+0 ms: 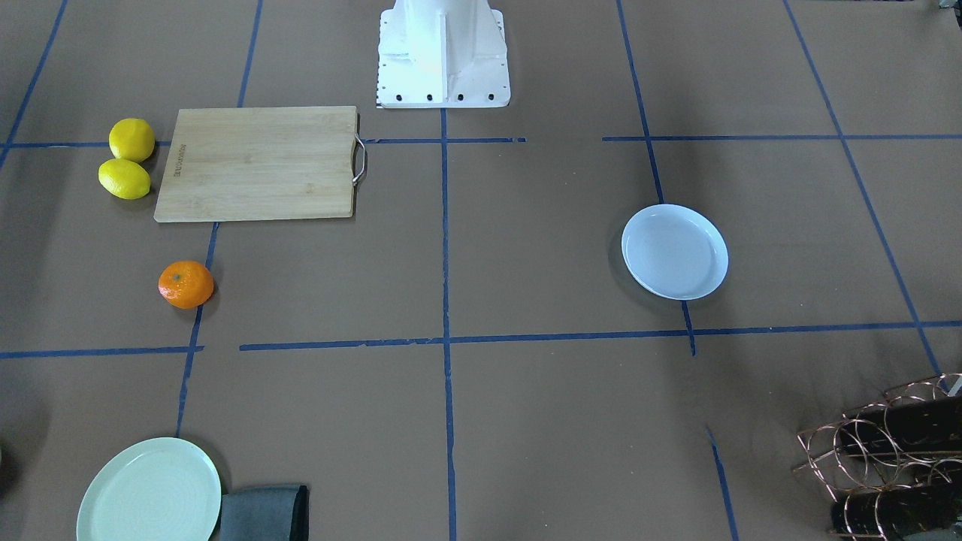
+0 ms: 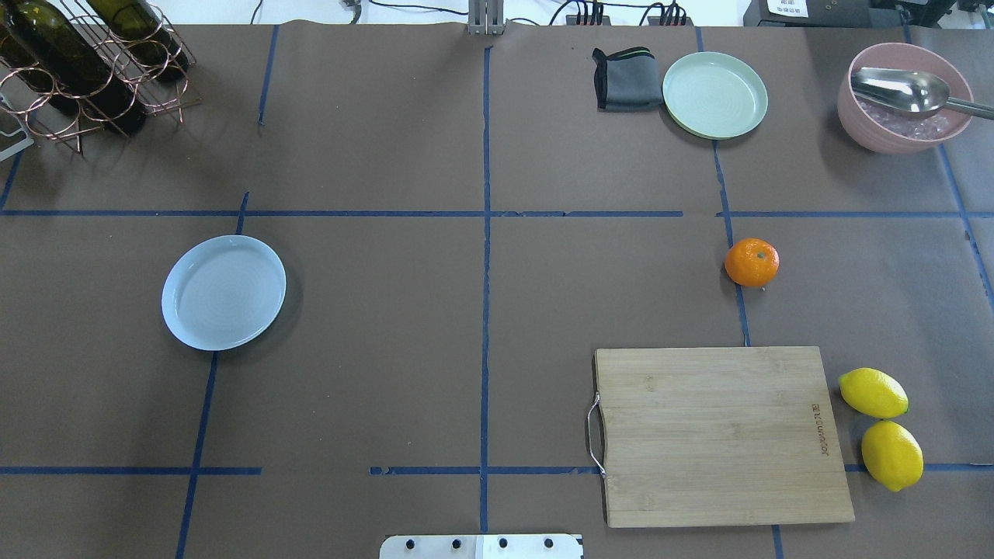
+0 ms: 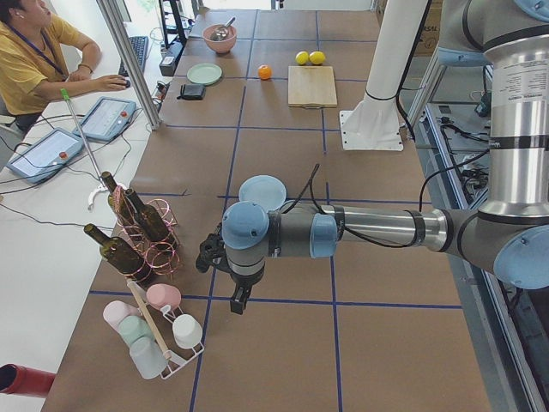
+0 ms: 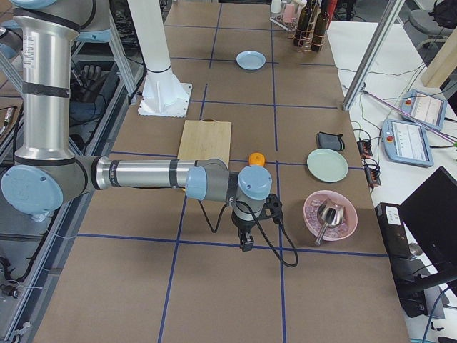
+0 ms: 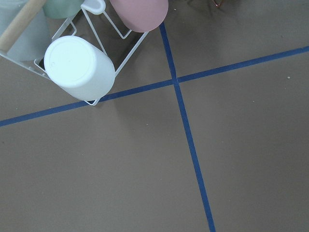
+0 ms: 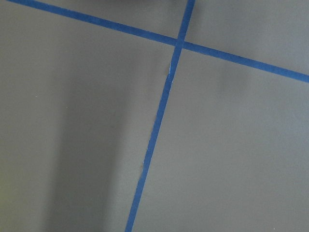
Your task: Pick orange to plate
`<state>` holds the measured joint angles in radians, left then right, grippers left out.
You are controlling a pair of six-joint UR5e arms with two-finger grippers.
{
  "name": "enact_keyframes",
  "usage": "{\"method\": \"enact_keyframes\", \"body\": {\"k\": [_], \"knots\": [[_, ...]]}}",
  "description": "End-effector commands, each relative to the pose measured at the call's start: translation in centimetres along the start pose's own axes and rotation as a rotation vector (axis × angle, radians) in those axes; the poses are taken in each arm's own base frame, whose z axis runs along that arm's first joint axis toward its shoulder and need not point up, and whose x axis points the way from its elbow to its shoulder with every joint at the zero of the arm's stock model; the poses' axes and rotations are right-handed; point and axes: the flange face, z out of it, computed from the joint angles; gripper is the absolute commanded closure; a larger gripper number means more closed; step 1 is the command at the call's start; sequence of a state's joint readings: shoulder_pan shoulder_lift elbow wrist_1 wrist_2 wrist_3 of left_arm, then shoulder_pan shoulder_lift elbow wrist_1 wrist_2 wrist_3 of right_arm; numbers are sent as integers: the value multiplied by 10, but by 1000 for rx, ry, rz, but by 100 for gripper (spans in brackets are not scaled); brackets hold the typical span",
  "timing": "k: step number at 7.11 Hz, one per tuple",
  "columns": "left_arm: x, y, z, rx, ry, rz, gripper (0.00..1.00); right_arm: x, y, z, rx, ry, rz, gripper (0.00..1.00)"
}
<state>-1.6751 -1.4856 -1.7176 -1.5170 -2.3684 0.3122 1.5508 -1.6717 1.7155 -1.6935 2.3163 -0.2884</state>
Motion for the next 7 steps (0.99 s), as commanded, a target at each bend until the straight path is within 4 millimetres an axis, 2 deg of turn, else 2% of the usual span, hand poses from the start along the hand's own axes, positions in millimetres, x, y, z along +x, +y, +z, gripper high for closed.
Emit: {"method": "enact_keyframes", "body": {"k": [1,2,4,5,6,7], "knots": [[2,0,-2,2,-2,2,0,0,0,0,-1,0,-1,0],[8,-3,-8,14,-6,14,0,-1,0,-1,1,2,-5,0],[17,-8,-19,34,-25,36,0,-12,-15,-16,68,24,-79,0],[25,-18,-28,76,-39,84,0,-17,-22,-23,161,48,-139,0],[32,-31,-39,165,-66,176,0,-17,-24,-21,168,46,-116,0],[45,-47,-54,292,-100,307,0,-26,-30,-29,218,27,-155,0]]}}
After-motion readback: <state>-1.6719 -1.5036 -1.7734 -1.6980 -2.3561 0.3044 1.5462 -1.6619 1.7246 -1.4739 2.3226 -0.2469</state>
